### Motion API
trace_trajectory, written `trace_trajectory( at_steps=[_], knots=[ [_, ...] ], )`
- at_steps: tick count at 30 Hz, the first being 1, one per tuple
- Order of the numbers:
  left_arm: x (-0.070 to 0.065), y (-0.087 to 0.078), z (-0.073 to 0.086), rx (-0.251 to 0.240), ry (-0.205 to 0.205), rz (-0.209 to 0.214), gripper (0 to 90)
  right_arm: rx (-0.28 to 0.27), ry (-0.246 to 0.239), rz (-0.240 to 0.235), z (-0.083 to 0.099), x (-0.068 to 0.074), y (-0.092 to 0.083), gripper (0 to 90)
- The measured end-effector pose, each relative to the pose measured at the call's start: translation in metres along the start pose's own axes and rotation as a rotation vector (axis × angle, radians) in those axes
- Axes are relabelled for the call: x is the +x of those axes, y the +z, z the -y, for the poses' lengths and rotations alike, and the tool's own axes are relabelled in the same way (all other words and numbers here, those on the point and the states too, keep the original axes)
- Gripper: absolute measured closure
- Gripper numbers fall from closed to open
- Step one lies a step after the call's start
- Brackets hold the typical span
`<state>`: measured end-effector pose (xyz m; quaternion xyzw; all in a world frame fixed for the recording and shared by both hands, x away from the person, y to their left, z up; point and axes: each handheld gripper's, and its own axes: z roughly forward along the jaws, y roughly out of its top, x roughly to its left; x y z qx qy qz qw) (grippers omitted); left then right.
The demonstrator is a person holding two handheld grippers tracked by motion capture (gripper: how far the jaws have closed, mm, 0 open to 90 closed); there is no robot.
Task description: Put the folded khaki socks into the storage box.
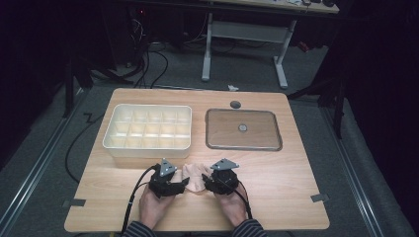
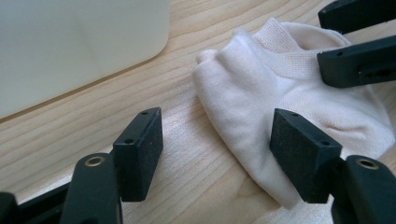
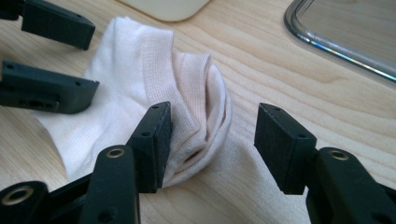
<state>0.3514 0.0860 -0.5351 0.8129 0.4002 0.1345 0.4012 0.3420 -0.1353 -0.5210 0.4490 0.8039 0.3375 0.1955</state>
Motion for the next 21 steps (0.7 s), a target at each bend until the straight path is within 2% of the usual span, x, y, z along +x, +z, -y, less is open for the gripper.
trace_trajectory(
  at_steps=[8,14,21],
  knots=[
    [0.0,0.0,0.0,0.0,0.002,-0.001,34.8,-0.022,0.013,-0.032,0.006,-0.006,0.004,48.7],
    [0.0,0.0,0.0,0.0,0.001,0.005,33.8,-0.02,0.047,-0.076,0.008,-0.011,0.006,48.7],
    [0.001,0.0,0.0,-0.001,-0.004,0.017,33.6,-0.02,0.031,-0.094,0.007,-0.014,0.007,50.5]
  ],
)
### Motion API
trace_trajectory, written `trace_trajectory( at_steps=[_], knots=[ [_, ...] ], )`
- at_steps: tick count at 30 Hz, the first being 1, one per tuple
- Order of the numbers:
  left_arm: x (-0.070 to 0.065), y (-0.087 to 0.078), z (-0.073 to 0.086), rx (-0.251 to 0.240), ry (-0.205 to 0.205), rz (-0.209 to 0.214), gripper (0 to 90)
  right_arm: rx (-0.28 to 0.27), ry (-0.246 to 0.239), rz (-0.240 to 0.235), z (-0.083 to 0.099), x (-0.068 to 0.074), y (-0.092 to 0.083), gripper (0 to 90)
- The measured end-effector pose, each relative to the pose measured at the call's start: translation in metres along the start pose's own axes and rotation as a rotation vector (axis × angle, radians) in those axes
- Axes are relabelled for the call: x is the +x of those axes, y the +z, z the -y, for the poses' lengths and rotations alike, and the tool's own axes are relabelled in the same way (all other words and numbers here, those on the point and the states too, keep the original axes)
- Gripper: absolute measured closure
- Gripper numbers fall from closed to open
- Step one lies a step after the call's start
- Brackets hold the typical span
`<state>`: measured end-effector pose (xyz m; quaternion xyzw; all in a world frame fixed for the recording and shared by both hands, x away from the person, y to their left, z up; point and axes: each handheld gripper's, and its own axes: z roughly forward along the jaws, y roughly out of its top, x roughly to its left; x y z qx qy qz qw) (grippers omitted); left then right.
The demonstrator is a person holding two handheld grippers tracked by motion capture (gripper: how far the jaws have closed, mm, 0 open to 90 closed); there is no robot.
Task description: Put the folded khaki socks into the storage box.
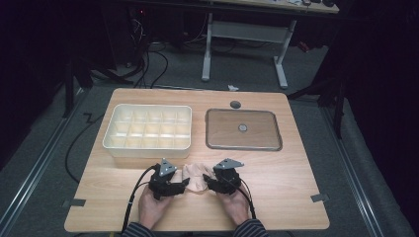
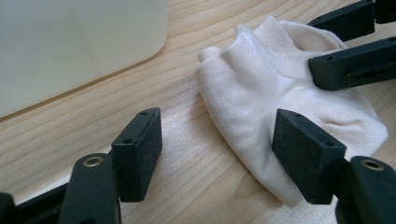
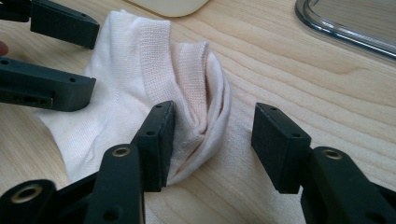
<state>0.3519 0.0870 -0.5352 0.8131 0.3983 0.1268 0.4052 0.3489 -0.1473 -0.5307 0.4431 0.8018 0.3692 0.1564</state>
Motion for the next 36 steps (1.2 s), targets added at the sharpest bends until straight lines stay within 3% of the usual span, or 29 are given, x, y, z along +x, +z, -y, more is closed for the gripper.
trace_trajectory(
  at_steps=[3,13,19,21,24,27,29,31,36],
  knots=[
    [0.002,-0.002,0.001,-0.006,-0.012,0.02,34.1,0.002,-0.011,-0.001,0.0,0.001,-0.001,53.0],
    [0.003,-0.002,0.002,-0.01,-0.026,0.023,36.6,-0.003,-0.023,-0.014,0.001,0.001,0.0,54.7],
    [0.01,-0.003,0.0,-0.004,-0.055,0.072,35.8,-0.002,-0.013,-0.009,0.001,0.001,0.0,52.0],
    [0.017,-0.005,-0.002,0.008,-0.101,0.09,35.9,0.005,-0.003,-0.01,0.0,0.001,-0.001,51.4],
    [0.02,-0.006,-0.003,0.011,-0.107,0.083,35.8,0.022,0.016,-0.013,-0.001,0.0,-0.002,48.0],
    [0.029,-0.008,-0.008,-0.006,-0.163,0.111,37.7,-0.009,0.026,-0.011,0.0,-0.001,-0.009,45.6],
    [0.029,-0.009,-0.011,0.006,-0.159,0.111,37.4,-0.022,0.024,-0.013,-0.001,-0.001,-0.012,45.9],
    [0.027,-0.011,-0.021,0.012,-0.13,0.111,37.5,-0.062,0.023,-0.023,-0.003,0.001,-0.022,49.7],
    [0.025,-0.01,-0.035,0.009,-0.121,0.103,38.0,-0.06,-0.027,-0.044,-0.007,0.012,-0.029,62.8]
  ],
)
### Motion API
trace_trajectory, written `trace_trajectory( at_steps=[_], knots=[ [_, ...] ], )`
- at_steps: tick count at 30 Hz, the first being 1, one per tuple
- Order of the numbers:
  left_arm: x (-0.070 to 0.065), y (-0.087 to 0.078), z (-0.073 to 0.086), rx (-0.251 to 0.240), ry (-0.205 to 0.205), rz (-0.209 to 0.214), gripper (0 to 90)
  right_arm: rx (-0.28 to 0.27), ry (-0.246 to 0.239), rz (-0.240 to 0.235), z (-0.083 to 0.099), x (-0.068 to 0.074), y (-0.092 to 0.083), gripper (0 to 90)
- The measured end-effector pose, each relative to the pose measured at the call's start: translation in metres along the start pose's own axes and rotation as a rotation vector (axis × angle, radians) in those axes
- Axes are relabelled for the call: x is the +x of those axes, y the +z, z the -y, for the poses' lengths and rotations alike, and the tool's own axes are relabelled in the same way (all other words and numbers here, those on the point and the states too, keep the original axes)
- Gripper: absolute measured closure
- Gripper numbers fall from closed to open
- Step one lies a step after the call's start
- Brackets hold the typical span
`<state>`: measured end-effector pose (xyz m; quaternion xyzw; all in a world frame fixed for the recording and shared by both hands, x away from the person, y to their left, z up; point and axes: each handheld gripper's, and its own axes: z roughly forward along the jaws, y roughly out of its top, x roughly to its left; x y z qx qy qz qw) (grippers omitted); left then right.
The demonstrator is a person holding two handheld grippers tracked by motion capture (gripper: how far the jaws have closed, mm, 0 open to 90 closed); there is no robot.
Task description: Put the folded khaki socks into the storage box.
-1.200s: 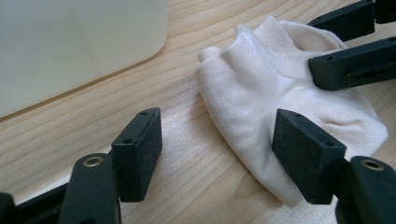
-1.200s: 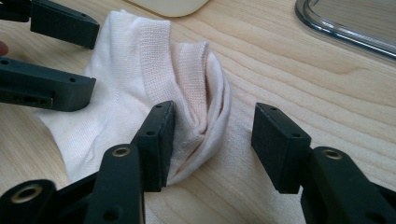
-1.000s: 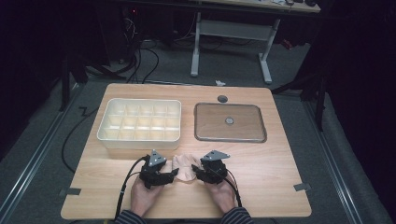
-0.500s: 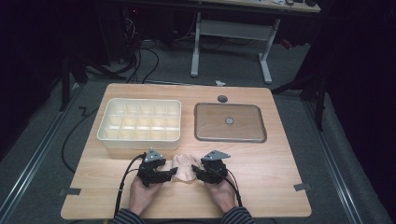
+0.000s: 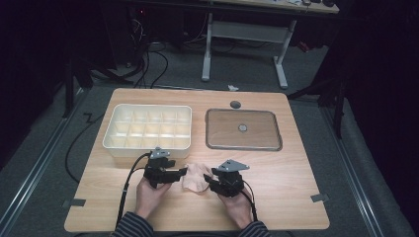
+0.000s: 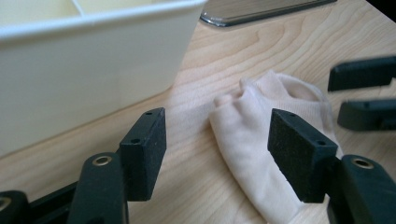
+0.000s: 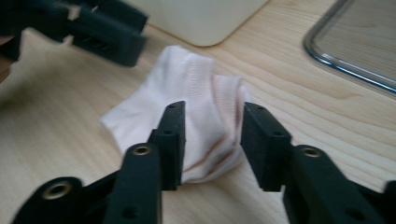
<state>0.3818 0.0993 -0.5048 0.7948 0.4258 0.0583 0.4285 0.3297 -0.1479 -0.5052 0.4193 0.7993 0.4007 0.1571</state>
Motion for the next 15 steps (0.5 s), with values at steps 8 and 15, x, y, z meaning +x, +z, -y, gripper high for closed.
trace_trajectory(
  at_steps=[8,15],
  knots=[
    [0.001,0.009,-0.009,0.022,-0.011,0.009,42.8,0.03,-0.061,-0.043,-0.001,0.018,0.007,75.1],
    [0.002,0.022,-0.009,0.061,-0.029,0.019,46.3,0.041,-0.092,-0.064,-0.002,0.033,0.013,78.2]
  ],
)
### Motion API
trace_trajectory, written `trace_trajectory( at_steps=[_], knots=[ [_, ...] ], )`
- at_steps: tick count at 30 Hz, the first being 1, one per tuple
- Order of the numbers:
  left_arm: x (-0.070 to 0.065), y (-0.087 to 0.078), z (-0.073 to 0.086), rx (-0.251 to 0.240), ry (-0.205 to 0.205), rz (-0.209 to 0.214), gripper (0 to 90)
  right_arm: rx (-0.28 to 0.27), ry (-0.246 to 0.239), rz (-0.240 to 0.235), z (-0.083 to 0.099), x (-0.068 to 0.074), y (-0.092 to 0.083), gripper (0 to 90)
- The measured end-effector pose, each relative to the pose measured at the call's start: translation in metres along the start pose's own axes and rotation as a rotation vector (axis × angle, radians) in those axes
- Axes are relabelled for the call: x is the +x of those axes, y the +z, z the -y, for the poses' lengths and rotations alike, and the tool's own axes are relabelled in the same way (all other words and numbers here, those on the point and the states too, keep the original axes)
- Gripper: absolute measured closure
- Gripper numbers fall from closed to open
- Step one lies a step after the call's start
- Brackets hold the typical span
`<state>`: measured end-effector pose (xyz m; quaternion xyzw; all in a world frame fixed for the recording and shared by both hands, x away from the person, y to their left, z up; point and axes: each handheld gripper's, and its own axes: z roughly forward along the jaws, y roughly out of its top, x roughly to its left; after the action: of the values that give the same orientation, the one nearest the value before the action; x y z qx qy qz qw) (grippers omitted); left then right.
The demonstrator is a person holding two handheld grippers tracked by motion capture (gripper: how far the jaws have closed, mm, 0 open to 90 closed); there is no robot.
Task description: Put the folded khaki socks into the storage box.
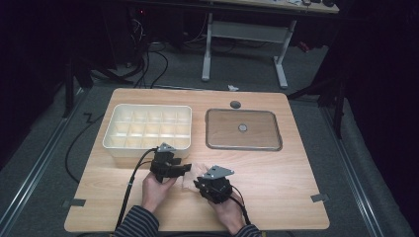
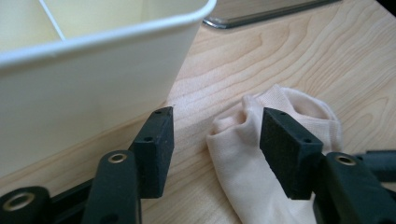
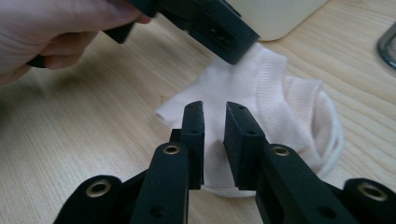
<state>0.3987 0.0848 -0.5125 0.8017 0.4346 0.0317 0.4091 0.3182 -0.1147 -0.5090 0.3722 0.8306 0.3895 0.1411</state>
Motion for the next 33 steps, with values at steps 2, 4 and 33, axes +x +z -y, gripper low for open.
trace_trajectory(
  at_steps=[2,4,33],
  knots=[
    [-0.001,0.002,0.001,0.016,0.013,-0.01,49.1,0.012,-0.013,-0.002,0.0,0.002,0.003,78.6],
    [-0.001,0.003,0.001,0.02,0.014,-0.009,50.8,0.018,-0.006,-0.009,0.002,0.003,0.005,78.9],
    [0.004,0.009,0.012,0.024,0.011,0.042,81.8,0.052,-0.049,-0.009,0.011,0.007,0.015,84.4]
  ],
)
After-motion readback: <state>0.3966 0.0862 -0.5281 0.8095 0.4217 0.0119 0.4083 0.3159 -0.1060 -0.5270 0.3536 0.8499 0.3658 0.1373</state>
